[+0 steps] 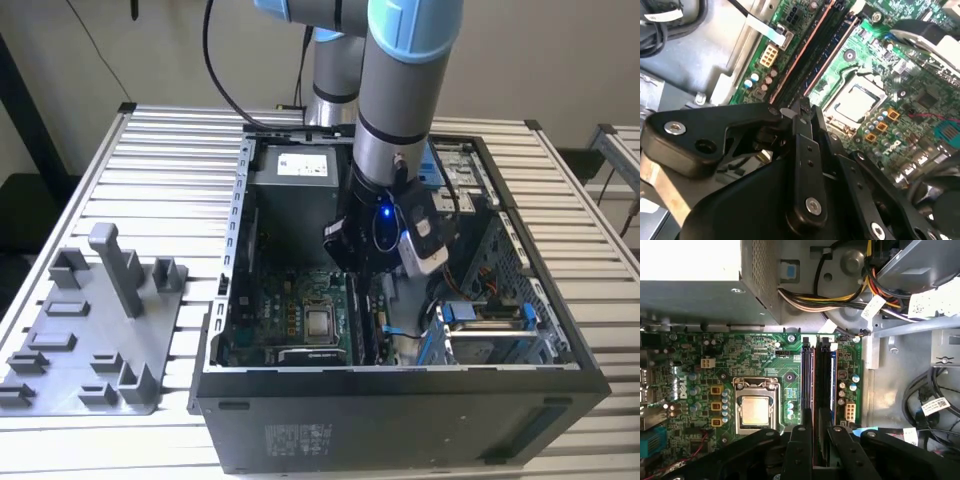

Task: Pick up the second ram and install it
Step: 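Insert the second ram into the second slot, then press down the second ram until it locks into place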

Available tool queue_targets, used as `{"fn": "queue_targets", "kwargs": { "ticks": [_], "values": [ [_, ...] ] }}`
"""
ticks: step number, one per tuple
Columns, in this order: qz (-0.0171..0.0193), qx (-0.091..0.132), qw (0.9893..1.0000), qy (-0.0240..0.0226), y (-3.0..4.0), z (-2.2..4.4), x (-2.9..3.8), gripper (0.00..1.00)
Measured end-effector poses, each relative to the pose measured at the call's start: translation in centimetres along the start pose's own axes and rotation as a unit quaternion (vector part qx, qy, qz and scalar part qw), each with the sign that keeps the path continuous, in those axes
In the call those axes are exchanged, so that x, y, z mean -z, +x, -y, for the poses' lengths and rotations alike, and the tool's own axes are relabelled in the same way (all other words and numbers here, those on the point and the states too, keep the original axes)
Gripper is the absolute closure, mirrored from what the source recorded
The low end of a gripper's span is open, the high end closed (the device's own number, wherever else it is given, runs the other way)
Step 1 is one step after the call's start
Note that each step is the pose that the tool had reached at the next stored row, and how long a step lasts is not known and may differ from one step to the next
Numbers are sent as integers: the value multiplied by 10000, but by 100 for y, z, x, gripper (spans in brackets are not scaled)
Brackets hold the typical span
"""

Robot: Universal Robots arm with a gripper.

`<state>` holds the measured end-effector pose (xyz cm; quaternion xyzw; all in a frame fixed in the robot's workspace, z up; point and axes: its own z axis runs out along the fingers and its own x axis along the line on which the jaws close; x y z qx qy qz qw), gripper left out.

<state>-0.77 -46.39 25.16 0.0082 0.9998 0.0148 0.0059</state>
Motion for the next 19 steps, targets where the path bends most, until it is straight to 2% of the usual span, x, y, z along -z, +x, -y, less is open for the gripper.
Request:
{"fn": "queue_targets", "kwargs": {
  "ticks": [1, 2, 19],
  "values": [
    [0, 0, 10000, 0, 0, 0, 0, 82],
    [0, 0, 10000, 1, 0, 0, 1, 89],
    [0, 2, 10000, 1, 0, 0, 6, 89]
  ]
}}
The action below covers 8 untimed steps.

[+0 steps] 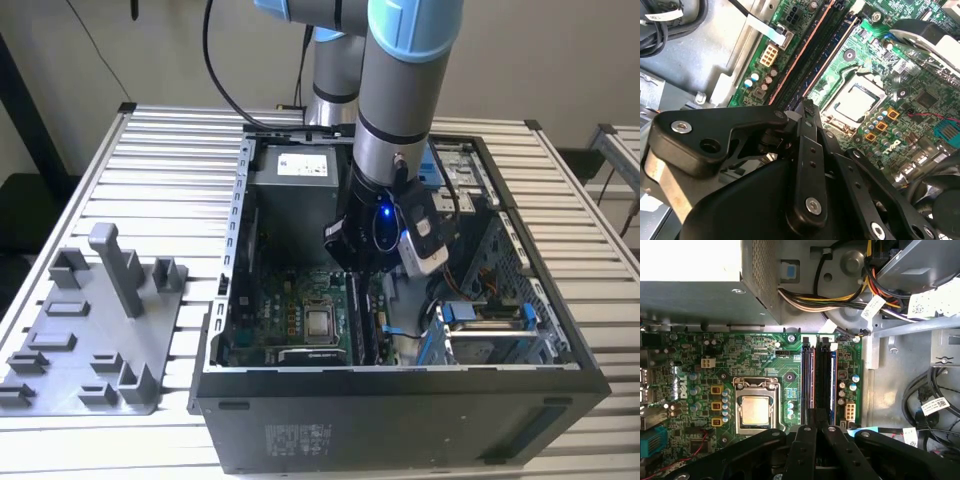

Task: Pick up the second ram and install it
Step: 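Press down the second ram until it locks into place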

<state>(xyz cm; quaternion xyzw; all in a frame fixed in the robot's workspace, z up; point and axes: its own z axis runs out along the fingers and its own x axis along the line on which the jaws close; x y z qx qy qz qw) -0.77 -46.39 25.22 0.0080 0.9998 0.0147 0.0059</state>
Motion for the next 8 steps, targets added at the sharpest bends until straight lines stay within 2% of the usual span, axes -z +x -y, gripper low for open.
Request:
{"fn": "queue_targets", "kwargs": {
  "ticks": [5, 8],
  "values": [
    [-1, 27, 10000, 0, 0, 0, 0, 89],
    [-8, 260, 9997, -2, 1, 0, 1, 89]
  ]
}}
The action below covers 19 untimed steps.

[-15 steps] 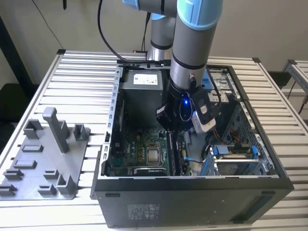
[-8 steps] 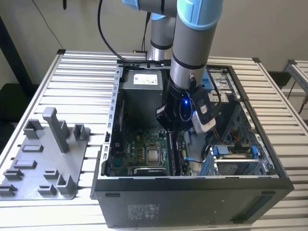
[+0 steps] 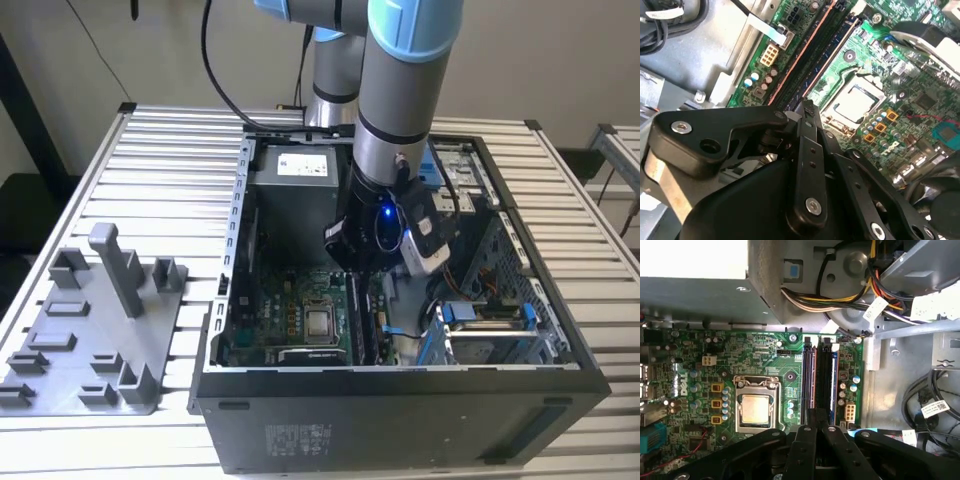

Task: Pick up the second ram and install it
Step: 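Press down the second ram until it locks into place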

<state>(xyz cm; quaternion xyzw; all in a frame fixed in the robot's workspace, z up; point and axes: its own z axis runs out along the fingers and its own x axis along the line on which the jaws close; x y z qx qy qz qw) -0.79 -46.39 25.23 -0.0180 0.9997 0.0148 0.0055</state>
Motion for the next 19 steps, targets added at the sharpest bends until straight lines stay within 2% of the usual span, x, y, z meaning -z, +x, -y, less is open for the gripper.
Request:
{"fn": "queue_targets", "kwargs": {
  "ticks": [3, 5, 7, 10, 14, 17, 19],
  "values": [
    [-8, 273, 9996, -3, -1, 0, 0, 89],
    [-12, 456, 9990, -5, -1, 0, 0, 89],
    [-15, 638, 9980, -8, -1, 0, -1, 89],
    [-23, 912, 9958, -12, -1, 0, -2, 89],
    [-34, 1275, 9918, -18, -1, 0, -6, 89],
    [-42, 1544, 9880, -21, -1, 0, -7, 89],
    [-46, 1722, 9851, -23, -1, 0, -7, 89]
  ]
}}
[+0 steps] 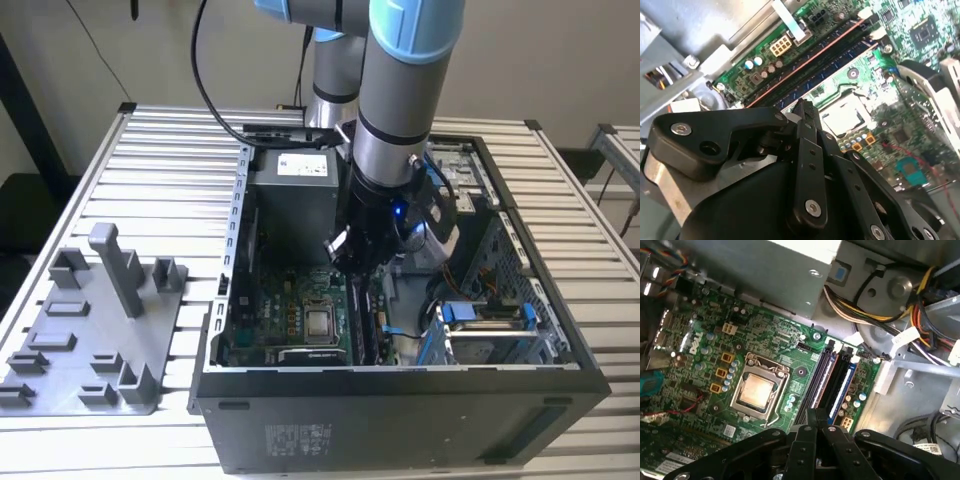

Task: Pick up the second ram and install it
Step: 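Press down the second ram until it locks into place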

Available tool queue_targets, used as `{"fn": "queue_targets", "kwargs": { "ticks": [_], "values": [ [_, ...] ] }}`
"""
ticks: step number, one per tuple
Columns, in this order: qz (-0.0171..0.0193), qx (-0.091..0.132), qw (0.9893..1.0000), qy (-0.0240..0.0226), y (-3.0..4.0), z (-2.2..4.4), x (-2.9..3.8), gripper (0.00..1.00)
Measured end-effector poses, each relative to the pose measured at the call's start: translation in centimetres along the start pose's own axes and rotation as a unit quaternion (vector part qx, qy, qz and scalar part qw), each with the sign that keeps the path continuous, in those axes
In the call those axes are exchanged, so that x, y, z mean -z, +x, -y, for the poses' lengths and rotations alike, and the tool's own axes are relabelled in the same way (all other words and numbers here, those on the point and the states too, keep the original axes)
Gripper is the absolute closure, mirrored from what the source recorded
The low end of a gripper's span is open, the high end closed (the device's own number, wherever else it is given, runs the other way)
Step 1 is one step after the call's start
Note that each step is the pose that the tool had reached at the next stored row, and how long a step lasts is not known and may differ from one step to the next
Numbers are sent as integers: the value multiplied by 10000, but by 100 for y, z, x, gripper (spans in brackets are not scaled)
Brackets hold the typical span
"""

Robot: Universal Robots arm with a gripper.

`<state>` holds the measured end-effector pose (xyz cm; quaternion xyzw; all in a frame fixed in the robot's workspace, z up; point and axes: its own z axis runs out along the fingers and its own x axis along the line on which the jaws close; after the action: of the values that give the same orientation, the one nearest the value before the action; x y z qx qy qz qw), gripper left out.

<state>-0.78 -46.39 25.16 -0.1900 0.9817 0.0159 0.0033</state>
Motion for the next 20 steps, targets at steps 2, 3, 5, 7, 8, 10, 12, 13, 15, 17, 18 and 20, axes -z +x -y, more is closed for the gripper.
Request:
{"fn": "queue_targets", "kwargs": {
  "ticks": [2, 3, 5, 7, 8, 10, 12, 13, 15, 17, 18, 20],
  "values": [
    [-5, 183, 9998, -2, 0, 0, 0, 89],
    [-8, 272, 9996, -3, 0, 0, 0, 89],
    [-12, 457, 9990, -5, 0, 0, 0, 89],
    [-16, 639, 9980, -6, 0, 0, 0, 89],
    [-18, 728, 9973, -7, 0, 0, 0, 89],
    [-19, 868, 9962, -7, 0, 0, 0, 89],
    [-20, 1010, 9949, -7, 0, 0, 0, 89],
    [-21, 1087, 9941, -8, 0, 0, 0, 89],
    [-23, 1260, 9920, -9, 0, 0, 0, 89],
    [-26, 1424, 9898, -10, 0, 0, 0, 89],
    [-27, 1503, 9886, -11, 0, 0, 0, 89],
    [-29, 1671, 9859, -11, 0, 0, -1, 89]
  ]
}}
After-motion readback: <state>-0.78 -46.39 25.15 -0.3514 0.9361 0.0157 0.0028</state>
